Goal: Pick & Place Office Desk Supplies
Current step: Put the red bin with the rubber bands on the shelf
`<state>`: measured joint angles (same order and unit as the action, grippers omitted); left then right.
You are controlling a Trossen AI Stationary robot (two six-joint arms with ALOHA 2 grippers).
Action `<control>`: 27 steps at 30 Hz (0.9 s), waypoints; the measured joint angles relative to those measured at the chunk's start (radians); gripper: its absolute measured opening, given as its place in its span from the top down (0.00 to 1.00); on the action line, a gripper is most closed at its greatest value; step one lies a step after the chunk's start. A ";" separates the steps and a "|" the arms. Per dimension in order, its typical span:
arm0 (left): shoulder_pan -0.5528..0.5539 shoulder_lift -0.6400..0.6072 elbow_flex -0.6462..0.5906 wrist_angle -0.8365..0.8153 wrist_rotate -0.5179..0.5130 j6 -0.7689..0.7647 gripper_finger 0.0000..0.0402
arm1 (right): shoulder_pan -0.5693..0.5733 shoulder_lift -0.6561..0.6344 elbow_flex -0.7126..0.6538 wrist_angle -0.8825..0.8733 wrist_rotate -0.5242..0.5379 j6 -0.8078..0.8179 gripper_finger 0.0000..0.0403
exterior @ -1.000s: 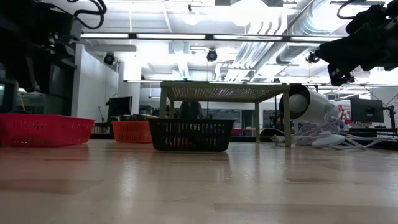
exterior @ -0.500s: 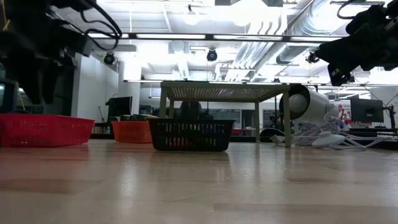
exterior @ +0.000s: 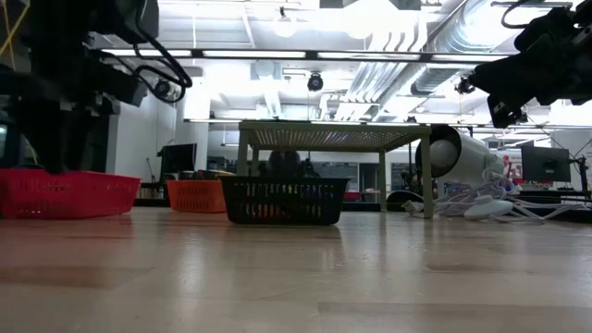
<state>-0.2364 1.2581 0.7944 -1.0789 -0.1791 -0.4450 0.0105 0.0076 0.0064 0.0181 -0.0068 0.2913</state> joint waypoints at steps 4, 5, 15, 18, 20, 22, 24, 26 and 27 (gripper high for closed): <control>-0.008 0.002 -0.028 0.054 -0.001 0.000 0.59 | 0.000 0.000 0.000 0.000 0.000 0.000 0.86; -0.010 0.002 -0.043 0.061 -0.002 -0.007 0.59 | 0.000 0.000 0.000 0.000 0.000 0.000 0.86; -0.009 0.002 -0.115 0.129 -0.001 -0.053 0.59 | 0.000 0.000 0.000 0.000 0.000 0.000 0.86; -0.009 0.002 -0.126 0.149 -0.001 -0.059 0.59 | 0.000 0.000 0.000 0.000 0.000 0.000 0.86; -0.009 0.002 -0.136 0.156 -0.001 -0.070 0.59 | 0.000 0.000 0.000 0.000 0.000 0.000 0.86; -0.010 0.002 -0.147 0.176 -0.001 -0.073 0.59 | 0.000 0.000 0.000 0.000 0.000 0.000 0.86; -0.010 0.002 -0.158 0.188 0.000 -0.078 0.59 | 0.000 0.000 0.000 0.000 0.000 0.000 0.86; -0.010 0.002 -0.170 0.205 0.006 -0.079 0.59 | 0.000 0.000 0.000 0.000 0.000 0.000 0.86; -0.010 0.002 -0.174 0.215 0.008 -0.079 0.59 | 0.000 0.000 0.000 0.000 0.000 0.000 0.86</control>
<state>-0.2462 1.2602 0.6209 -0.8644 -0.1709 -0.5241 0.0105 0.0077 0.0064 0.0179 -0.0067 0.2913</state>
